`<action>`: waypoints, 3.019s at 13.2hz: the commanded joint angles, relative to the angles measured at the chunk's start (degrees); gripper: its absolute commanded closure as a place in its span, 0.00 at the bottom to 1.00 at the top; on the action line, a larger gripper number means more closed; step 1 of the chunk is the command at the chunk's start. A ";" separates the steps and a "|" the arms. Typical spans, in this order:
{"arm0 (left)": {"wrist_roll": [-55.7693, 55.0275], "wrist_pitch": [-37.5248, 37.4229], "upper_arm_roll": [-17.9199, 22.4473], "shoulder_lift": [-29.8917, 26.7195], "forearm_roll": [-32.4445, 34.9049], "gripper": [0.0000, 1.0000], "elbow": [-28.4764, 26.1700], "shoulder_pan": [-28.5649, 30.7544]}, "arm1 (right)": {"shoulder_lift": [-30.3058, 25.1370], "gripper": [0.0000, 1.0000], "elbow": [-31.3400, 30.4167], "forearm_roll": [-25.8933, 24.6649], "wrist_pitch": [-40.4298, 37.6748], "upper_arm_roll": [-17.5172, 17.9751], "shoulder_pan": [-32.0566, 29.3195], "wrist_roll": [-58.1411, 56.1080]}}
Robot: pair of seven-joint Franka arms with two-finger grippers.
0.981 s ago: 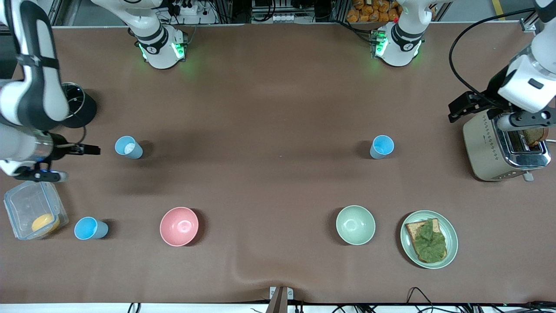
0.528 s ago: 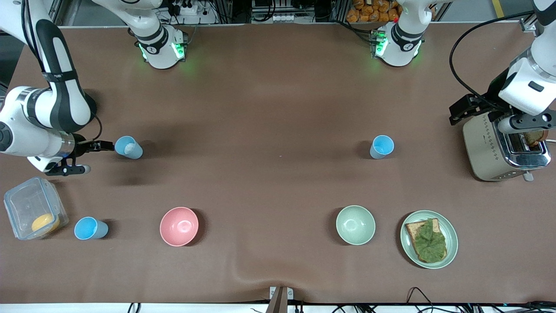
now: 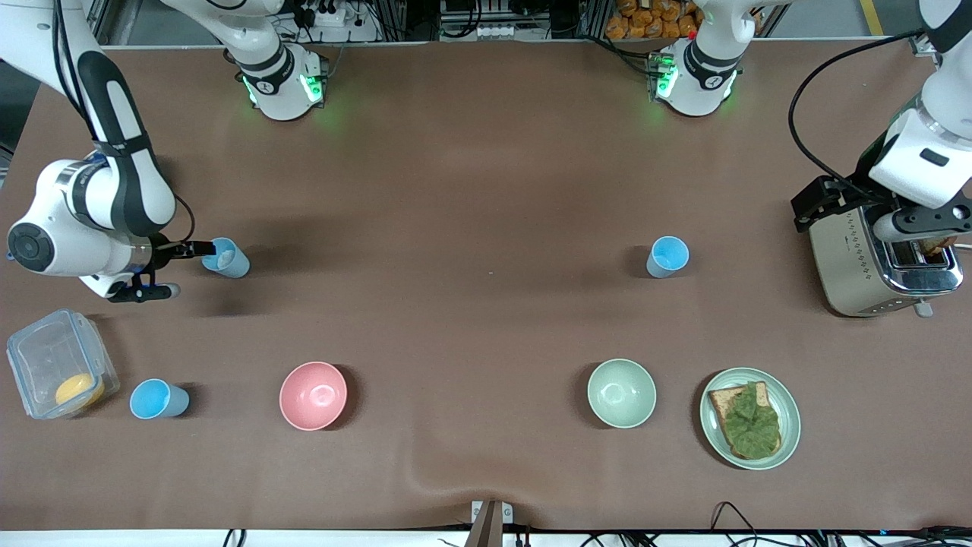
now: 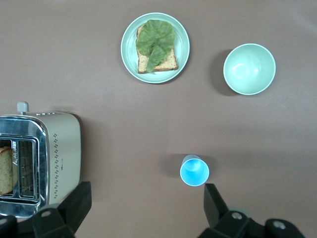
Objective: Stack blue cups with both arms
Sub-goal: 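Close the right gripper on the blue cup and lift it, then carry the blue cup to the table middle and set it down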
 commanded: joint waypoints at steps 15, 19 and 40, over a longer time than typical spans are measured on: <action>-0.03 -4.16 11.59 -2.45 -6.51 0.00 0.49 -5.09 | 2.79 1.00 4.39 4.62 -5.33 0.76 -0.64 -0.15; -0.21 -4.16 9.91 -2.10 -5.80 0.00 0.58 -4.65 | 2.87 1.00 10.00 9.00 -13.39 0.94 4.27 3.97; 0.84 -3.45 10.44 0.08 -6.50 0.00 0.67 -2.53 | 22.47 1.00 37.09 34.41 2.83 0.94 52.18 54.17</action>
